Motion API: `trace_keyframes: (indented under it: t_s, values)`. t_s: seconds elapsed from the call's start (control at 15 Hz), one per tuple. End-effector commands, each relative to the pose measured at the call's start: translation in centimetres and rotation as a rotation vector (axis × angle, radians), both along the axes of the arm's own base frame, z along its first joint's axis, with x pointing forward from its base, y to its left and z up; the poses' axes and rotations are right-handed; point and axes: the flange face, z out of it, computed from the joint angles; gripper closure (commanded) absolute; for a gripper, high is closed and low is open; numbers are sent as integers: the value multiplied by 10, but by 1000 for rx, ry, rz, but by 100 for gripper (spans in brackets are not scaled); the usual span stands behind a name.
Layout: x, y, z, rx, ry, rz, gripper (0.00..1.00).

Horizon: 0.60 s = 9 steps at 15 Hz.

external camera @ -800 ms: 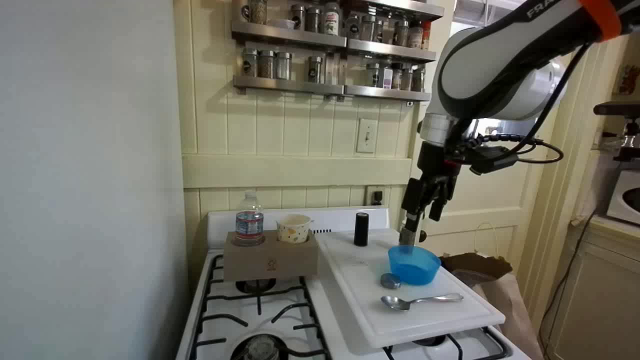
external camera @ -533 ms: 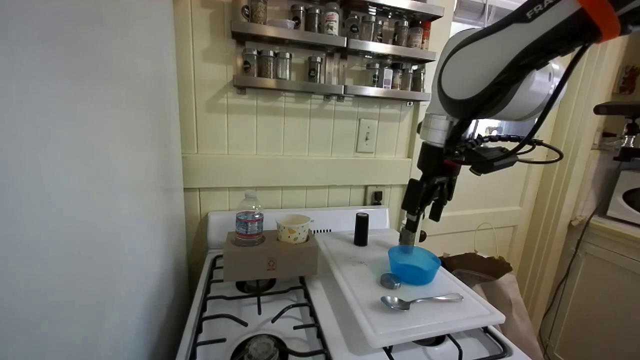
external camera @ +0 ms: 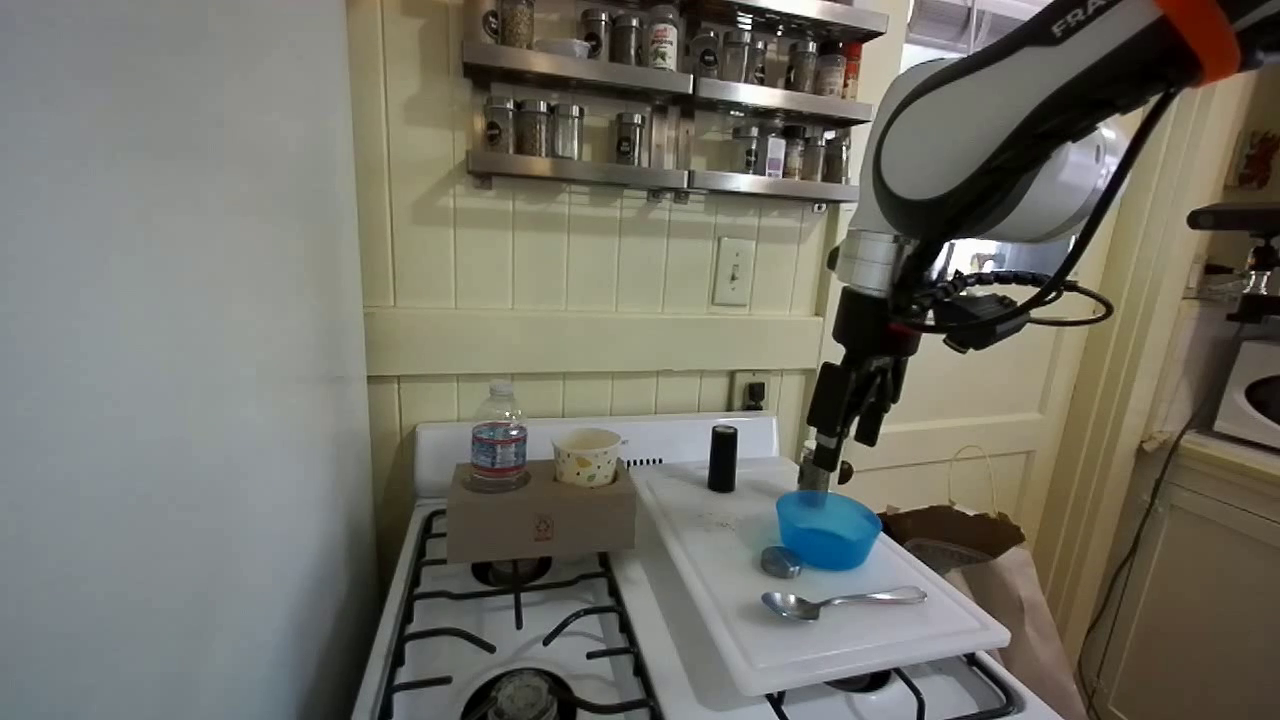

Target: Use the spoon to stir the bowl

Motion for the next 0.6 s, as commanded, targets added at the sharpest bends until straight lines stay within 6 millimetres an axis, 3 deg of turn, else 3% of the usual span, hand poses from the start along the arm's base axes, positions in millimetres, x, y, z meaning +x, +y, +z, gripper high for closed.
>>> trace_keyframes:
  t_s: [0.0, 0.2, 0.53]
  values:
    - [-16, 14, -14, 1, 62, 190, 0]
    - [-29, 15, -30, -42, 109, 343, 0]
    - [-34, 4, -51, -155, 136, 589, 0]
